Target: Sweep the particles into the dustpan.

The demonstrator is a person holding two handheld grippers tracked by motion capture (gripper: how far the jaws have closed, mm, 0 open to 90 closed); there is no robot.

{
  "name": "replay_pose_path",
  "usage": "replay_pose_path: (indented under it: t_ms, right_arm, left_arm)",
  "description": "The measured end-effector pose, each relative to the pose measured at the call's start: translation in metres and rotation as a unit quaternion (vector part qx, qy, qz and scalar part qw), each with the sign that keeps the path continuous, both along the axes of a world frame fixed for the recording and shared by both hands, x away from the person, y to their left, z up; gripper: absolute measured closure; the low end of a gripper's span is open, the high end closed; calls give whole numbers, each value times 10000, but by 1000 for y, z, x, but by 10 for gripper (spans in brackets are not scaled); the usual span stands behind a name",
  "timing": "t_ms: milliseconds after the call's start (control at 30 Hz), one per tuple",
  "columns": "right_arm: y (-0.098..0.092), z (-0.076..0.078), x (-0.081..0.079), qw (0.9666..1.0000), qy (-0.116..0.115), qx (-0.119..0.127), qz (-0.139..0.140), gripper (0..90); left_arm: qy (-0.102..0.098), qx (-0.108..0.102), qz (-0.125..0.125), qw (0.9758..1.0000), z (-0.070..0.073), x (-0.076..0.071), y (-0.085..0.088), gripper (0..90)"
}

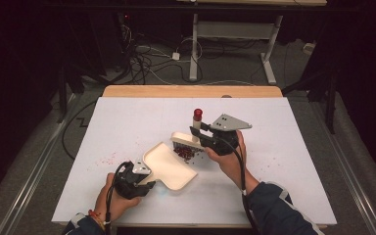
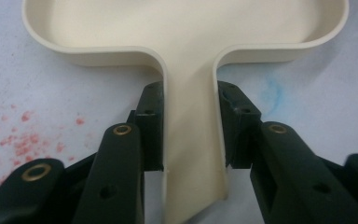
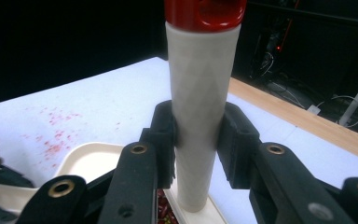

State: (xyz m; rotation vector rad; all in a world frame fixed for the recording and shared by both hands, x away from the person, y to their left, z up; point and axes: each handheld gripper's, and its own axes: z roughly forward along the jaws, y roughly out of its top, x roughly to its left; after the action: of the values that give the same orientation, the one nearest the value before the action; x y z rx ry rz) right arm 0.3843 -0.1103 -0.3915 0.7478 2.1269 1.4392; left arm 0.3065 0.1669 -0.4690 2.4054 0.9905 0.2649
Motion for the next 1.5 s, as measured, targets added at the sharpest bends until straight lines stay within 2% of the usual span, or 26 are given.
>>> replay_pose_path:
  t_ms: [133, 300, 467, 900, 1133, 1267, 1400, 1433, 1500]
  right_arm:
    - [7, 0, -11, 9999, -43, -105, -74, 701]
    - [14, 1, -24, 9999, 6, -48, -100, 701]
    - [16, 3, -33, 9999, 63, 4, -120, 701]
    - [24, 6, -47, 9999, 94, 46, -3, 702]
    - [28, 5, -52, 9999, 86, 66, -7, 702]
    - [27, 6, -53, 9999, 54, 86, -12, 702]
    - [25, 10, -55, 9999, -112, 115, -56, 703]
    - [24, 13, -56, 9996, -242, 97, -111, 703]
    - [22, 14, -56, 9994, -315, 117, -130, 702]
  left_arm:
    - [31, 31, 69, 10000, 1, 2, -10, 639]
    - [100, 31, 145, 9998, 1, 4, -18, 638]
    - [140, 17, 154, 9998, 1, 5, -17, 638]
    - [152, 20, 180, 9997, -1, 8, -20, 638]
    - [149, 93, 136, 9998, 0, 10, -24, 638]
    - [140, 100, 122, 9998, -1, 10, -24, 638]
    - [144, 90, 102, 9998, -2, 10, -23, 638]
    - [134, 95, 99, 9998, -2, 10, -23, 638]
    - [124, 152, 60, 9998, -1, 10, -24, 638]
